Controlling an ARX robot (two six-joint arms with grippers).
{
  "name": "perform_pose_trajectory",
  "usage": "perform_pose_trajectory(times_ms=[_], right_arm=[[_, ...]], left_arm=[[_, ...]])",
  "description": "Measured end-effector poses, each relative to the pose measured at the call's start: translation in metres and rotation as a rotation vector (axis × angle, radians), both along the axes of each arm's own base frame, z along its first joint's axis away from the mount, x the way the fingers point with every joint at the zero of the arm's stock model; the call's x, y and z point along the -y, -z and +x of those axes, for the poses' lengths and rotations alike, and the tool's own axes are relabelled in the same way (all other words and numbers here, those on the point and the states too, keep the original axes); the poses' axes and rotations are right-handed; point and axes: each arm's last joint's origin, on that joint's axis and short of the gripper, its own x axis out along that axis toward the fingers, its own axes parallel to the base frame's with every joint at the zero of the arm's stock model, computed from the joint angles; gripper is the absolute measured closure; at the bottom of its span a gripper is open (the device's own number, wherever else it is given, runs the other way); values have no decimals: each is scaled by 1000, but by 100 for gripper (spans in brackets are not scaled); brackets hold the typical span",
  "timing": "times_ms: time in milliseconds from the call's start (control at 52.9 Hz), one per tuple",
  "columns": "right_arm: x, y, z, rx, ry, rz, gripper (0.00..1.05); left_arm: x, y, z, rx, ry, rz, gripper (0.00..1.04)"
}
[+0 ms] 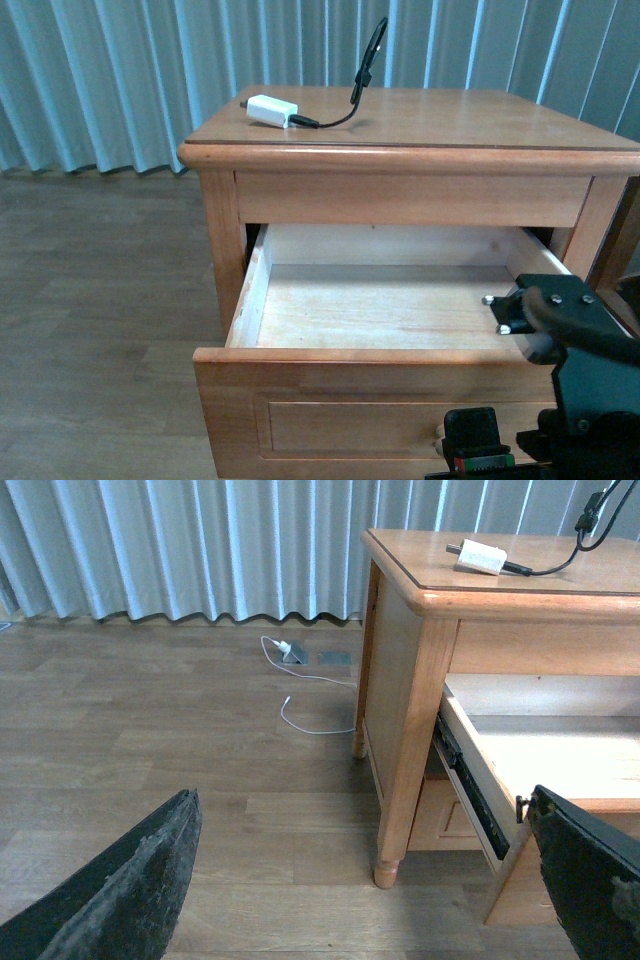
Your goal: Put charger into drawer
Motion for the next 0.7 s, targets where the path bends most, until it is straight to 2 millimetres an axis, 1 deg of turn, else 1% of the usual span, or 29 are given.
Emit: perform_pose_trajectory(times_ms=[19,76,94,132,151,189,208,283,321,397,491,605,699], right_arm=[[1,-2,-1,4,0,3,35],[5,-19,-5,35,5,19,25],[6,-22,-5,42,7,22,23],[10,-34,-8,69,7,38,16],[12,-37,-9,77,8,40,14],[18,-49,-12,108,17,46,7],[21,-54,-13,122,26,51,6],[34,-73,-19,164,42,67,9],[44,-86,-23,196,52,75,8],[59,-106,-31,259,69,85,8],[76,-126,-42,339,75,98,8],[96,-142,-60,400,73,105,8],[111,-150,-78,433,87,110,8]], left_arm=[[0,0,0,0,0,0,6],[0,0,0,0,0,0,6],[0,0,0,0,0,0,6],[0,0,0,0,0,0,6],[0,0,0,0,0,0,6],[0,0,0,0,0,0,6],[0,0,0,0,0,0,6],[0,0,0,0,0,0,6],[0,0,0,0,0,0,6],[0,0,0,0,0,0,6],[0,0,0,0,0,0,6],[0,0,0,0,0,0,6],[0,0,0,0,0,0,6]])
